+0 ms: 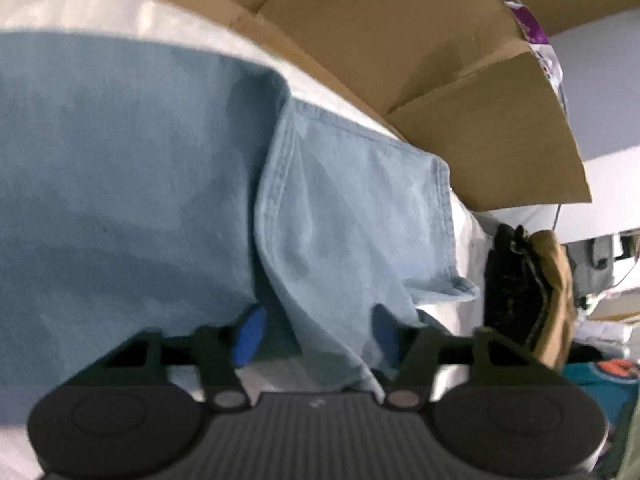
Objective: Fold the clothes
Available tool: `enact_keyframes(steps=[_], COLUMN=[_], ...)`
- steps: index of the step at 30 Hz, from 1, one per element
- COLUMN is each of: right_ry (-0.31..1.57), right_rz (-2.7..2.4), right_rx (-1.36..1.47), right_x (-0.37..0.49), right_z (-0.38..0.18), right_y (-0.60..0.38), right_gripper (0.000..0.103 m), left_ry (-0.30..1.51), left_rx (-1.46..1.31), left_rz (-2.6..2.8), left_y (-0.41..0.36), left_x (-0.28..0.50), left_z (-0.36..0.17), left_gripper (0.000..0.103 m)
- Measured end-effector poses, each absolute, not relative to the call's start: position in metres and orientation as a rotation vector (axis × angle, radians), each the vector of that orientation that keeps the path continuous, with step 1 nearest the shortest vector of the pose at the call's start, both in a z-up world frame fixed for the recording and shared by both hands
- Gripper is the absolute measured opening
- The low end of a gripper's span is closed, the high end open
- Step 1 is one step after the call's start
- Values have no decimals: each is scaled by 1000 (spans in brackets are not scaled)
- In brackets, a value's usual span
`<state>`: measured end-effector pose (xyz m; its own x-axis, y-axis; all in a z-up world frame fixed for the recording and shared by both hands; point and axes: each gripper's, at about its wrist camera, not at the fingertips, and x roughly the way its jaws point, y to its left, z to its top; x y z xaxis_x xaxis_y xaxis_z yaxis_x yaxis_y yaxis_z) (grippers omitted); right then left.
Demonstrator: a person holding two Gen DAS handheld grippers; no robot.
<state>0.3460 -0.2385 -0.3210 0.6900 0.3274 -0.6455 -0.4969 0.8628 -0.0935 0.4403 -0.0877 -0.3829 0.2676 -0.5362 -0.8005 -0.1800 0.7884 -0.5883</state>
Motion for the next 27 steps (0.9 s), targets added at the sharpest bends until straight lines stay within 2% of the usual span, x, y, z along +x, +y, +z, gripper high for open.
enact_keyframes(steps=[5,7,10,11,14,16,22,23,24,25,26,27], right_ry=[644,652,641,638,634,634,640,635,631,631,631,631], right_rz=[473,478,474,472,453,439,388,382,377,379,382,384], right_rx=[-290,-287,-295,-305,-336,-350,-407,-409,-410,-406,-401,-397], right_x=[341,341,339,338,337,338,344,345,346,348,349,351], right_z=[-318,-318,-320,-321,-322,-324,-334,-335,-335,-333,-332,-331], right_y=[-236,-236,-236,-235,-231,-229,-223,-223,-224,-225,-227,-229], right_gripper=[10,10,12,16,41,43,43,40,37,21,12,12], left_ry=[1337,1340,1326,1323,1323,1323,1313,1309,1305,1297,1288,1277], left_rx=[-693,-713,-719,-721,-737,-754,-798,-809,-817,-815,-806,-796], left_rz=[-264,-262,-268,-273,-281,-287,-310,-316,-321,-325,-326,-329], left_y=[-93,-94,-94,-94,-94,-95,-95,-94,-94,-93,-93,-92], left_x=[436,437,438,439,439,439,443,443,443,443,444,445], left_z=[-393,-395,-390,-388,-385,-385,-382,-382,-381,-379,-378,-376], left_gripper=[27,11,8,7,6,6,6,6,6,7,7,13])
